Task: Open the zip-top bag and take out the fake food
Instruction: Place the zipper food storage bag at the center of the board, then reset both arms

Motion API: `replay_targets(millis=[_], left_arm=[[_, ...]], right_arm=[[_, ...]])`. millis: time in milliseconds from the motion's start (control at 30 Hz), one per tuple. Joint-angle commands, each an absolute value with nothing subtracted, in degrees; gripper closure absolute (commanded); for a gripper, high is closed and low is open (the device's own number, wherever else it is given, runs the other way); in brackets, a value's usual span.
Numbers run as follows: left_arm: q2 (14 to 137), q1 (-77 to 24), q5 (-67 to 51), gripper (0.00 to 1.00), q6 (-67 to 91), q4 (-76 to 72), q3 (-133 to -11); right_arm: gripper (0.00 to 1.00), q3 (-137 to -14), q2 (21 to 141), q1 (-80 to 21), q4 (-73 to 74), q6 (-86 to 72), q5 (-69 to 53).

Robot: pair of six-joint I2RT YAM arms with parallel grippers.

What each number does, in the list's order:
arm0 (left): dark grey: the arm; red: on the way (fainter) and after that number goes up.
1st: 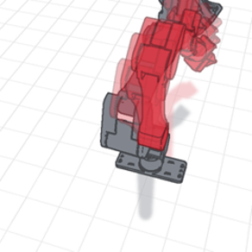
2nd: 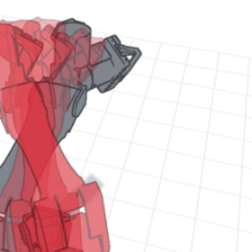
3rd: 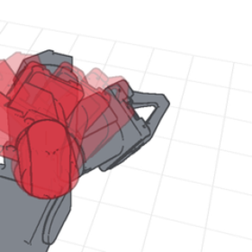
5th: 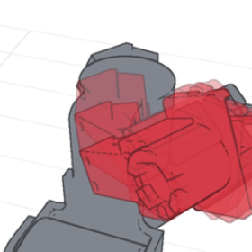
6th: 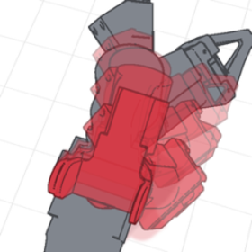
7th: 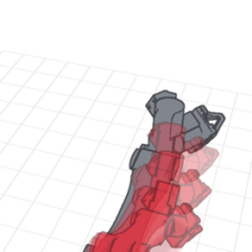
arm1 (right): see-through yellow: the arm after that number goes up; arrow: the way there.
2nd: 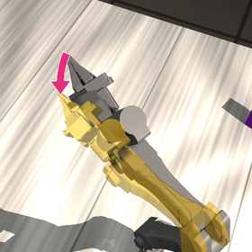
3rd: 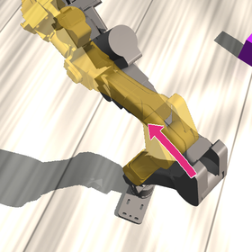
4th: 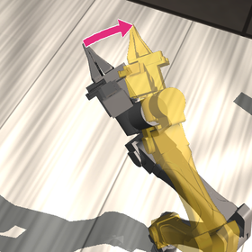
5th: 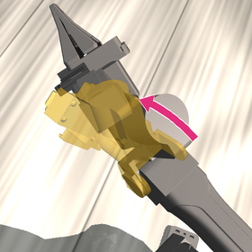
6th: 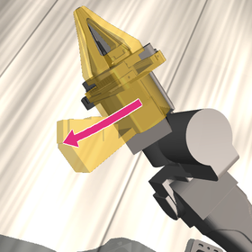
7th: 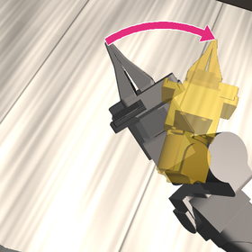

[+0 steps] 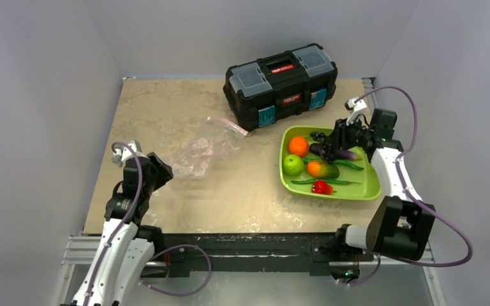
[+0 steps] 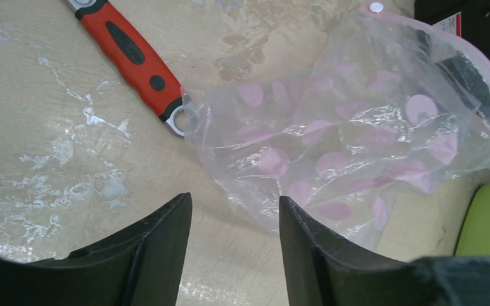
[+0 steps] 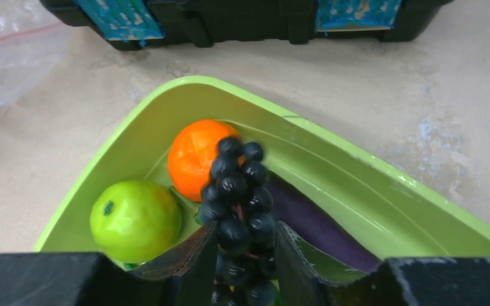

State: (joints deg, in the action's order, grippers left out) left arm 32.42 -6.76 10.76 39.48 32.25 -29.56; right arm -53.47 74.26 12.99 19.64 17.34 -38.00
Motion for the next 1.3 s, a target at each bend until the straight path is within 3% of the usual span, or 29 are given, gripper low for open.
replay_targets(millis=[0,167,333,500,767,900,1000,1100,1267], left_arm=[[30.44,-6.33,11.95,0.42,39.37,33.69,-33.56],[27.80,-6.33,9.17,0.26,36.03,36.16,-37.22],[26.66,-6.33,1.56,0.11,28.31,37.28,-41.61],[29.07,-6.33,-15.05,0.08,21.34,35.77,-44.79],[32.30,-6.33,-35.84,0.07,22.85,28.64,-48.18],[31.89,-6.33,-35.32,0.05,22.90,29.61,-51.16],[30.67,-6.33,-32.90,0.00,23.91,29.48,-51.55],[29.61,-6.33,-30.44,0.00,23.46,28.89,-50.44],[28.63,-6.33,-27.10,0.00,17.75,29.64,-46.24]], right_arm=[[0.59,-56.05,73.38,13.53,20.16,18.81,-34.38],[0.44,-55.02,70.97,14.44,20.49,19.86,-32.83],[0.37,-53.81,66.39,15.73,18.92,20.26,-36.23],[0.29,-53.34,60.57,15.82,18.64,21.22,-42.65],[0.02,-55.81,52.94,15.89,20.18,17.44,-48.39],[0.01,-58.27,53.15,16.41,15.53,4.77,-51.78],[0.01,-59.67,53.39,16.67,14.26,-3.32,-44.59],[0.01,-59.17,52.69,16.69,15.20,-1.15,-42.55],[0.01,-52.43,49.61,16.88,11.44,4.68,-53.57]])
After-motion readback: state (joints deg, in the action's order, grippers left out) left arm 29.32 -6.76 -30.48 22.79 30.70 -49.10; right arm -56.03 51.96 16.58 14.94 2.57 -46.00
